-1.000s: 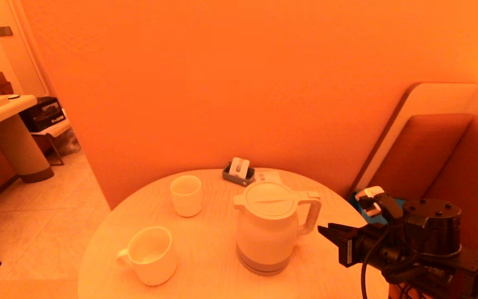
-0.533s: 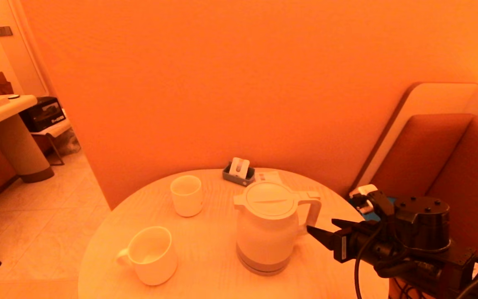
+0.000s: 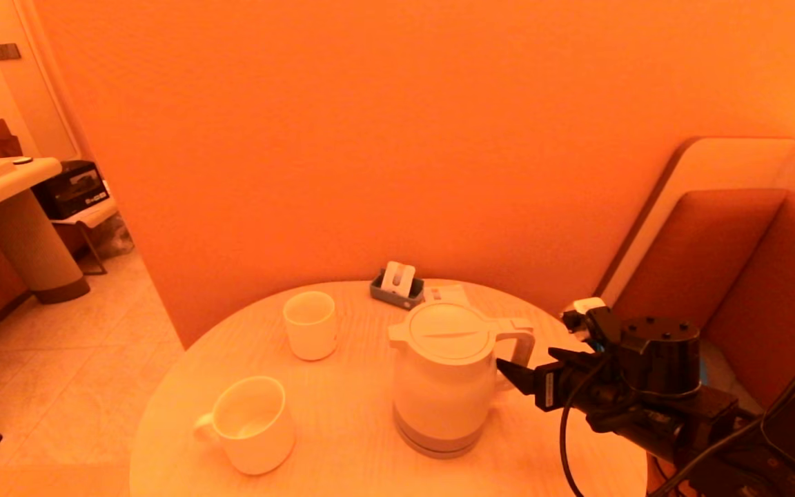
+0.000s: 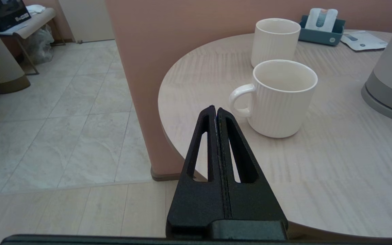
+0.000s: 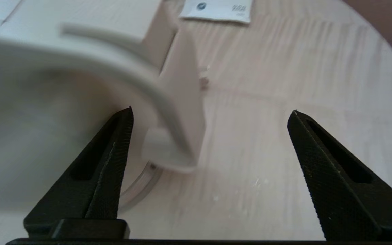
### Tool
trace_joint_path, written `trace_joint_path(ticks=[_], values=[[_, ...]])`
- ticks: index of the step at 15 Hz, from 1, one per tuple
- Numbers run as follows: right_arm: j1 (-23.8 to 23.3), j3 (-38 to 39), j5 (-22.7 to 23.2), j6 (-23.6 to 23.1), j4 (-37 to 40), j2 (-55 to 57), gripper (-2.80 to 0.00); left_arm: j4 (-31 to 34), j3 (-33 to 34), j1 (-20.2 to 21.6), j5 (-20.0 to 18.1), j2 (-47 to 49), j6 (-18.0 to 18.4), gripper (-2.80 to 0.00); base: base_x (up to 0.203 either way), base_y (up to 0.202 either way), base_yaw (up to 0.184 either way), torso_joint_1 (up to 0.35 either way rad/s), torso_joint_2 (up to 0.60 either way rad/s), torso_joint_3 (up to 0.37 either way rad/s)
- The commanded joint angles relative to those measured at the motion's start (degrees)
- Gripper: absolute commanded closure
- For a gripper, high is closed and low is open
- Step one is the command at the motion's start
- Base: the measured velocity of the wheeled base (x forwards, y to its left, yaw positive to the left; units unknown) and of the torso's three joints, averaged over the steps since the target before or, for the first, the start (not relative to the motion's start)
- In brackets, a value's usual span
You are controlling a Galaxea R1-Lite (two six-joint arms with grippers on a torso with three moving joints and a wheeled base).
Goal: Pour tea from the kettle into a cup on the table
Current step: Pick up the kettle
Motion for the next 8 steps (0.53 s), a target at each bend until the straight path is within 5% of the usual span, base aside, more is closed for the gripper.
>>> trace_joint_path(ticks=[1,8], values=[[-0.03,-0.88,-1.25,0.00,-1.36,2.33,-2.80,-0.04,0.00,0.00,-0.04,0.02,0.01,0.00,0.000,0.000,0.000,0.000,0.00,0.000],[-0.03,-1.73,-2.72,-0.62,-4.30,5.68,-2.80,-0.04,0.00,0.00,0.04,0.02,0.01,0.00,0.000,0.000,0.000,0.000,0.00,0.000]])
